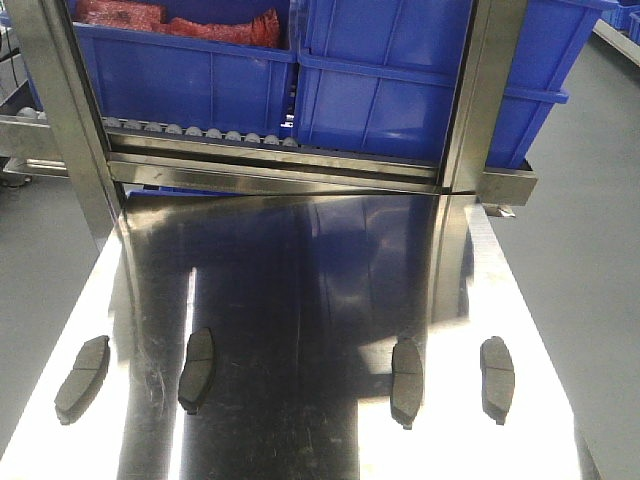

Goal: Move and align brake pads A on conveyor

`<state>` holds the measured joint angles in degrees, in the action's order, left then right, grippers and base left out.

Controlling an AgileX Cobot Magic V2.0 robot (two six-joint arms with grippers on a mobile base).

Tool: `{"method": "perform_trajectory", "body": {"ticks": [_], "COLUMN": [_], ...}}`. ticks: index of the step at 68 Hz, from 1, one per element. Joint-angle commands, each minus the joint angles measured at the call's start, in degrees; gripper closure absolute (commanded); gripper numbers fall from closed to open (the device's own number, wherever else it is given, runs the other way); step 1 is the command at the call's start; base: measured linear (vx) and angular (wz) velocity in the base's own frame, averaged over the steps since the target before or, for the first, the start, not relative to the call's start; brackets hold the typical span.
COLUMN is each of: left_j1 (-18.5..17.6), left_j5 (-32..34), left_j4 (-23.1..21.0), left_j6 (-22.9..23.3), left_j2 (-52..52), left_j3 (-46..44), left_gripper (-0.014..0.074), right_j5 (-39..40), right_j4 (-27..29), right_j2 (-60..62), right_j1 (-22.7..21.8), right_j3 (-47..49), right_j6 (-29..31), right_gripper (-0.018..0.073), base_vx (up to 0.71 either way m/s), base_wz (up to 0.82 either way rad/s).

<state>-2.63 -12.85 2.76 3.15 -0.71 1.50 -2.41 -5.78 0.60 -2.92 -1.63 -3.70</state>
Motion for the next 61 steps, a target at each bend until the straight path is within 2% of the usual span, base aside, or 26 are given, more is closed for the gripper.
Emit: {"method": "perform_trajectory", "body": {"ticks": [1, 50, 61], "left_j1": [-0.35, -0.35, -0.35], "left_j5": [4.05, 4.05, 3.87], "left_j4": [-0.36, -0.36, 1.16], "left_j6": [0.25, 0.25, 0.25], "left_j2": [-0.83, -0.83, -0.83], "left_j3": [0.96, 0.96, 0.96], "left_gripper": [0.0602, 0.0602, 0.0602], "right_j5": [4.09, 4.09, 4.09], "right_j4": [-0.14, -0.14, -0.14], "right_j2": [0.68, 0.68, 0.68], "right_j1": [-0.42, -0.42, -0.42], "right_j3": [-0.67, -0.67, -0.67], "right_j6": [0.59, 0.59, 0.59], "right_gripper": [0.0571, 0.0571, 0.0571], "base_vx": [0.00, 0.00, 0.00], "base_wz": [0.00, 0.00, 0.00]}}
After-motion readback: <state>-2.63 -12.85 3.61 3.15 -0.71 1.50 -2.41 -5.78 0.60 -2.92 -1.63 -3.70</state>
